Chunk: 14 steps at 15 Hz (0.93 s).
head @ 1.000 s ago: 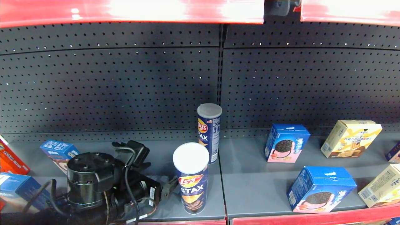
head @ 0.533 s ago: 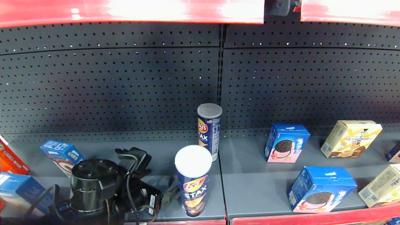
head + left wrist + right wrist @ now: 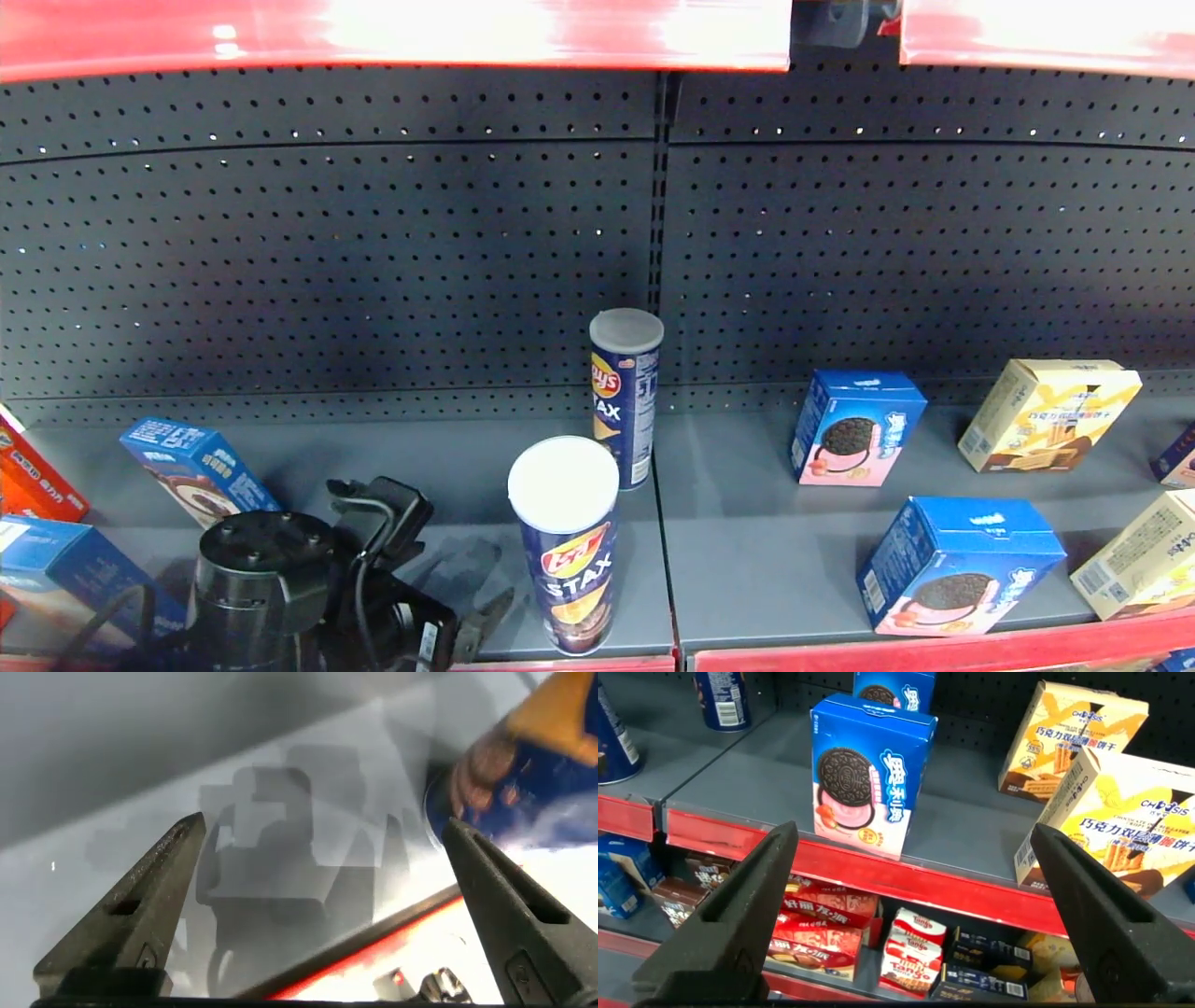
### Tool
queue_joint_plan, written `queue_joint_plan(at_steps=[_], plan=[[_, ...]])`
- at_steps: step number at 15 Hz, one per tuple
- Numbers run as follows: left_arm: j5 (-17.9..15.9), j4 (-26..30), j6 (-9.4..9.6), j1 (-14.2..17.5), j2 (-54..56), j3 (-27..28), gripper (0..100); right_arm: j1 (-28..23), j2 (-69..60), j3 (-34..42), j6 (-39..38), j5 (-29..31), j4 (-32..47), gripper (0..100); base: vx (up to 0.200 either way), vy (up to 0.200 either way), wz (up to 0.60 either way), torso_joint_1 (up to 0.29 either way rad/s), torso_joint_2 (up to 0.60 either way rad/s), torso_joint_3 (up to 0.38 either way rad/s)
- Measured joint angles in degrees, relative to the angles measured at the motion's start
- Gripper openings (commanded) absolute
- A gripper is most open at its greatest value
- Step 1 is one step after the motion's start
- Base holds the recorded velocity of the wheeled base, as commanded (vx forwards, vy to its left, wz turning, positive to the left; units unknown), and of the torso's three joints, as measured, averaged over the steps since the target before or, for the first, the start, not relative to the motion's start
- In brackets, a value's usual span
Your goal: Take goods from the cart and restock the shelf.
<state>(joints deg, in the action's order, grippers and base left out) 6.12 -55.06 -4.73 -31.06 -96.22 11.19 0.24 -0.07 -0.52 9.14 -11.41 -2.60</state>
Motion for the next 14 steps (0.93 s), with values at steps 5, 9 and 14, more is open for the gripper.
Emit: queue_joint_plan(at_steps=[5, 9, 14], plan=[[0.0, 1.5, -0.05, -1.8, 3.0, -1.0, 100, 0.0, 0.0, 0.0, 0.0, 0.0, 0.0, 100, 0.0, 0.0, 0.0, 0.0, 0.0, 0.0], [-0.1, 1.6, -0.06, -3.7, 3.9, -0.7, 100, 0.0, 0.0, 0.0, 0.1, 0.0, 0.0, 100, 0.0, 0.0, 0.0, 0.0, 0.0, 0.0], [-0.3, 1.5, -0.11, -4.5, 2.9, 0.5, 100, 0.0, 0.0, 0.0, 0.6, 0.0, 0.0, 100, 0.0, 0.0, 0.0, 0.0, 0.0, 0.0]])
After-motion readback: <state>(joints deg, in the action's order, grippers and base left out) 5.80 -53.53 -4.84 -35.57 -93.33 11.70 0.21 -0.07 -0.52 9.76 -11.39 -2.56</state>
